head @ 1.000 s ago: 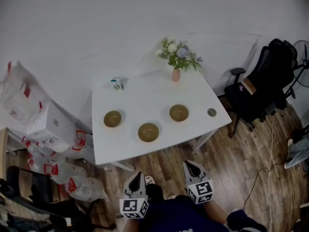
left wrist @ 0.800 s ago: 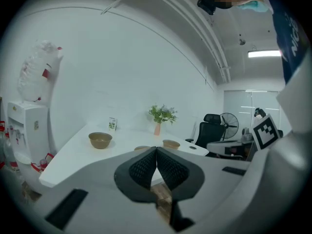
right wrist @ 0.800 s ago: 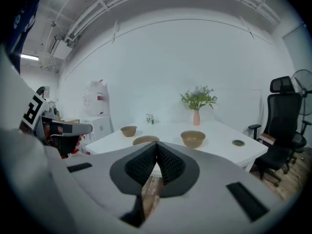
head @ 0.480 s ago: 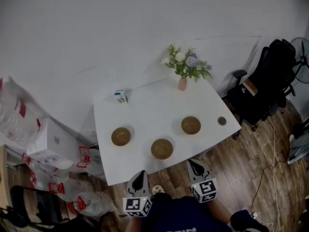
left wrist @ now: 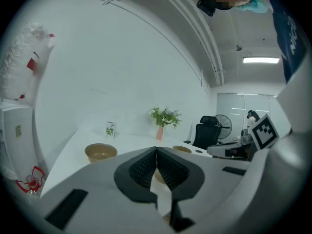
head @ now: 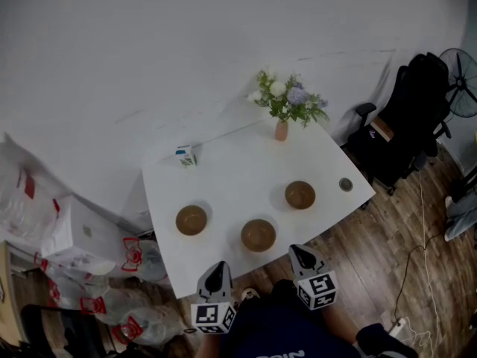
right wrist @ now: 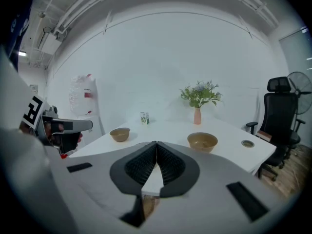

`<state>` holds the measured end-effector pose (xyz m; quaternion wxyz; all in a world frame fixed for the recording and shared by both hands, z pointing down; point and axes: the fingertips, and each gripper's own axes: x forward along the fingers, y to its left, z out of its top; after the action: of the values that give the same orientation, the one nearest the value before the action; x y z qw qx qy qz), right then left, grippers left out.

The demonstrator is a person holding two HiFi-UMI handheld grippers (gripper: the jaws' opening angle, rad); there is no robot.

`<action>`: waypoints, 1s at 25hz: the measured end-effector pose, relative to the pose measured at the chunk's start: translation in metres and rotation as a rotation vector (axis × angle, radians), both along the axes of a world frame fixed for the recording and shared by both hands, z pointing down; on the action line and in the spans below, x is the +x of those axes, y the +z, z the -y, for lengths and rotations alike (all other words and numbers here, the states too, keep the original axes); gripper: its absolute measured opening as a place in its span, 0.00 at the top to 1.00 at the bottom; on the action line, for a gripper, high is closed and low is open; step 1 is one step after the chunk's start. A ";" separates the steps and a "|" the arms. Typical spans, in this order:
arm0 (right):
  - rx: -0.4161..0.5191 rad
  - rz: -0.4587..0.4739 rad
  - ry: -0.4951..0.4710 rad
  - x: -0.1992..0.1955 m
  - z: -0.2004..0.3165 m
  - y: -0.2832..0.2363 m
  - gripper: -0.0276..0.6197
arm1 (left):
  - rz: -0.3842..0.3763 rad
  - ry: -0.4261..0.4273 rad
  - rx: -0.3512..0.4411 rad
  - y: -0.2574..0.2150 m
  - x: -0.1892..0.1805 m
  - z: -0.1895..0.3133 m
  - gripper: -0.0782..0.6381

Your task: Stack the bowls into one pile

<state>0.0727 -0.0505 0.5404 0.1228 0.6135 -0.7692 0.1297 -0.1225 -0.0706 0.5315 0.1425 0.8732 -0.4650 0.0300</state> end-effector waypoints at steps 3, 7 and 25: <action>-0.035 0.016 -0.001 0.000 0.006 0.007 0.92 | 0.008 0.012 -0.012 0.005 0.003 0.005 0.87; -0.085 0.040 -0.011 0.002 0.011 0.018 0.92 | 0.013 0.016 -0.032 0.011 0.010 0.007 0.87; -0.224 0.103 -0.176 0.009 0.082 0.034 0.76 | 0.031 -0.147 -0.082 0.014 0.005 0.031 0.87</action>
<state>0.0822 -0.1326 0.5741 0.1618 0.5189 -0.8059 0.2349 -0.1173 -0.1017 0.5454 0.1726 0.8297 -0.5283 0.0519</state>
